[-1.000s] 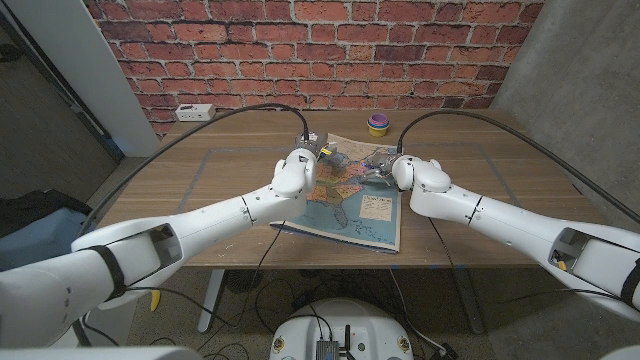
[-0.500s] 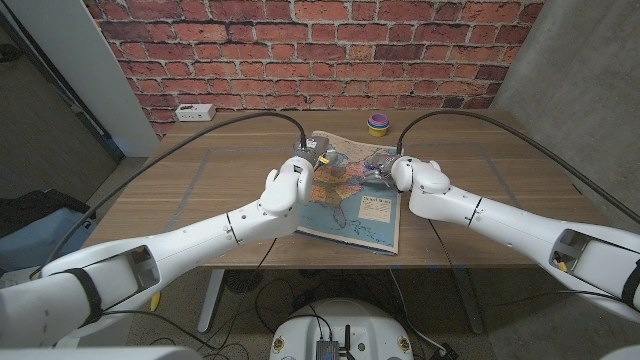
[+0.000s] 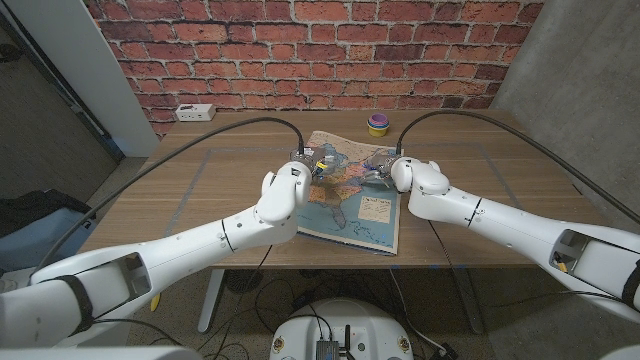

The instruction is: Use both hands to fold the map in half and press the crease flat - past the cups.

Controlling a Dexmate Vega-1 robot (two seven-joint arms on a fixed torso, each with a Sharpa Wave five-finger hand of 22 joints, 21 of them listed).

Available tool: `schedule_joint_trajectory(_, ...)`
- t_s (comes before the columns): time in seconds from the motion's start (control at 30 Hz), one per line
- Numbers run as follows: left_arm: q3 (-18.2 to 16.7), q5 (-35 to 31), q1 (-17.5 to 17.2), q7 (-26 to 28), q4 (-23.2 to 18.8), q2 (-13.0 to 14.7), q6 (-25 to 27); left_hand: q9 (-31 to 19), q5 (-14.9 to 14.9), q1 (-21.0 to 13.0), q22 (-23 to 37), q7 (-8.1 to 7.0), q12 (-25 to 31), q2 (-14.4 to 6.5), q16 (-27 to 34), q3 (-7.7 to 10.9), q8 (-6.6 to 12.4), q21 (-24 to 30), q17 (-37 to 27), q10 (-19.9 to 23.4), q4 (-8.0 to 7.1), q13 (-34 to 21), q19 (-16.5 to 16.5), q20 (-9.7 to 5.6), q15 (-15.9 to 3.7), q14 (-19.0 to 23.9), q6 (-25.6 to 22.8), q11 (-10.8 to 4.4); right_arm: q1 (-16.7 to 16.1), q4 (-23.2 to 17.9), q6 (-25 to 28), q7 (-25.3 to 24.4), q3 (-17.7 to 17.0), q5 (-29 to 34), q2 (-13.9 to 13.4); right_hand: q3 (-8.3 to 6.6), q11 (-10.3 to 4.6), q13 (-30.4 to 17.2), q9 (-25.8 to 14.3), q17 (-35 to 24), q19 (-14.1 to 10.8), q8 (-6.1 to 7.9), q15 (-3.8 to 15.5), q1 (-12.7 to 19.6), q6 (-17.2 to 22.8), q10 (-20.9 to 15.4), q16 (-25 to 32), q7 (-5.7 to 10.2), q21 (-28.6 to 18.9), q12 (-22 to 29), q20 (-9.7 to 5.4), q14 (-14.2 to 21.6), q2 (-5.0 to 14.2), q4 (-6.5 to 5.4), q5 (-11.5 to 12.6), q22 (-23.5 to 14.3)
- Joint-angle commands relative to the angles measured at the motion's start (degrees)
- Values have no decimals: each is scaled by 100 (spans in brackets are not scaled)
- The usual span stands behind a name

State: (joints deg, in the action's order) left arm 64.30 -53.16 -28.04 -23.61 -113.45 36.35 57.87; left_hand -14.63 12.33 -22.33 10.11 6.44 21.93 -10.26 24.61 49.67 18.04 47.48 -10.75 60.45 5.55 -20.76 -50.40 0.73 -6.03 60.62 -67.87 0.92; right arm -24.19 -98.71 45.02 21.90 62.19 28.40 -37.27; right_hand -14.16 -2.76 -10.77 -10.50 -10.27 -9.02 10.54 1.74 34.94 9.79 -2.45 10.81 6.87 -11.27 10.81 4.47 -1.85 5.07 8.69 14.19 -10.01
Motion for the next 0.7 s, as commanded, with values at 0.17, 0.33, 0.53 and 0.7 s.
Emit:
schedule_joint_trajectory(0.17,219,-605,209,-1328,253,-214,652,45,75,19,-30,-33,-166,95,-169,103,-117,24,47,-113,120,75,-159,70,67,-93,92,68,59,63,-13,15,24,-16,26,-19,-2,-22,-29,-11,-69,36,9,66,-25,26,26,-9,-20,36,-18,-6,-13,-21,34,-13)
schedule_joint_trajectory(0.33,47,-339,101,-1136,516,-295,667,73,65,43,-40,25,-248,60,-222,89,-194,-32,10,-200,122,117,-93,125,131,-184,172,127,96,146,-38,33,42,-31,64,-16,2,-22,-29,-11,-70,36,9,69,-28,28,26,-11,-19,35,-18,-6,-15,-22,34,-13)
schedule_joint_trajectory(0.53,159,-126,219,-1210,752,-355,837,100,56,66,-43,23,-182,26,-139,57,-181,-52,-31,38,117,114,-149,119,120,48,14,99,151,249,-93,47,62,-46,106,-13,1,-22,-29,-11,-71,38,11,74,-27,27,25,-14,-19,36,-17,-7,-16,-24,34,-13)
schedule_joint_trajectory(0.7,309,145,357,-1200,978,-402,889,111,49,86,-41,44,-134,9,-91,28,-167,-44,-54,169,100,82,-235,88,121,185,-90,86,202,339,-152,62,79,-54,143,-10,-3,-22,-29,-11,-68,38,5,78,-28,29,25,-8,-17,36,-16,-7,-16,-25,35,-13)
